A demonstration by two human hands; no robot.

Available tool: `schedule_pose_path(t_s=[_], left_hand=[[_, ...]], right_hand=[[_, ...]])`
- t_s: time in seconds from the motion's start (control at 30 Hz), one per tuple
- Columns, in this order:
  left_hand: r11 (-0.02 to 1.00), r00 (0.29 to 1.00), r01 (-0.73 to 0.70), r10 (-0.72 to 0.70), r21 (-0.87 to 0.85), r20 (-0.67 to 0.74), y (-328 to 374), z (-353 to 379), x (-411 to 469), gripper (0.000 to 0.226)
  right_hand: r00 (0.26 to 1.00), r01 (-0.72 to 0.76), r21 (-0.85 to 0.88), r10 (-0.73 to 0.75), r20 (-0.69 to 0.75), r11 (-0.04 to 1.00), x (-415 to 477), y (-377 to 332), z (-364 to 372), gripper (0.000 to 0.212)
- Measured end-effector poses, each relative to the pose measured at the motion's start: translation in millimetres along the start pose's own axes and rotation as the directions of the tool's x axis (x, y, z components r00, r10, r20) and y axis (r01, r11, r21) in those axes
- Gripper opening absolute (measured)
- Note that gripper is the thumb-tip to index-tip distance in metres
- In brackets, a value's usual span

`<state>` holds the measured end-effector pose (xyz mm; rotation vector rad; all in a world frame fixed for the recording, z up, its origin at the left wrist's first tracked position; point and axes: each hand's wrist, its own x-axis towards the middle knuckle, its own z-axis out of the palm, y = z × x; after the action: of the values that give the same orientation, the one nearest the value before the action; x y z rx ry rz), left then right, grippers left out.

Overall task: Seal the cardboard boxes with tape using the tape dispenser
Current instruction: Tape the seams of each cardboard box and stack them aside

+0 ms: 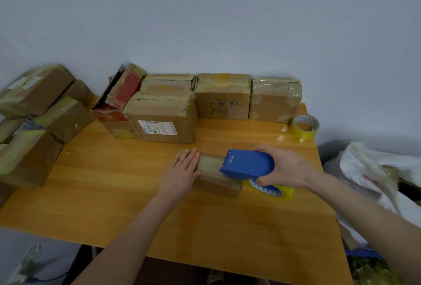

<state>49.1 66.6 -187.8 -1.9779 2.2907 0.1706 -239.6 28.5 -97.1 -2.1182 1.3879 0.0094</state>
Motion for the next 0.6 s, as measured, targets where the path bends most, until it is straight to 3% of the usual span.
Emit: schedule_pose_path(t_s=[0.07, 0.17, 0.37, 0.6], left_hand=[[1.000, 1.000, -0.003, 0.002, -0.010, -0.028, 5.0, -3.6, -2.3, 0.059], [0.993, 0.998, -0.047, 0.041, -0.108, -0.058, 26.5, 1.8, -6.6, 0.082], [0.991, 0.994, -0.088, 0.081, -0.102, -0.072, 31.4, 17.4, -5.1, 0.075], [0.989, 0.994, -0.094, 0.087, -0.113, -0.067, 27.5, 14.7, -4.1, 0.076]], right_hand=[[1.000, 0.006, -0.007, -0.006, -0.006, 1.000, 2.8, -3.5, 4.4, 0.072], [1.000, -0.012, -0.010, 0.012, 0.009, 1.000, 3.2, -1.5, 0.3, 0.074], [1.000, -0.011, -0.050, 0.012, 0.020, 0.999, 2.2, -4.7, -0.7, 0.073], [0.999, 0.006, 0.044, -0.008, 0.041, 0.999, -2.1, 4.8, -12.6, 0.070]])
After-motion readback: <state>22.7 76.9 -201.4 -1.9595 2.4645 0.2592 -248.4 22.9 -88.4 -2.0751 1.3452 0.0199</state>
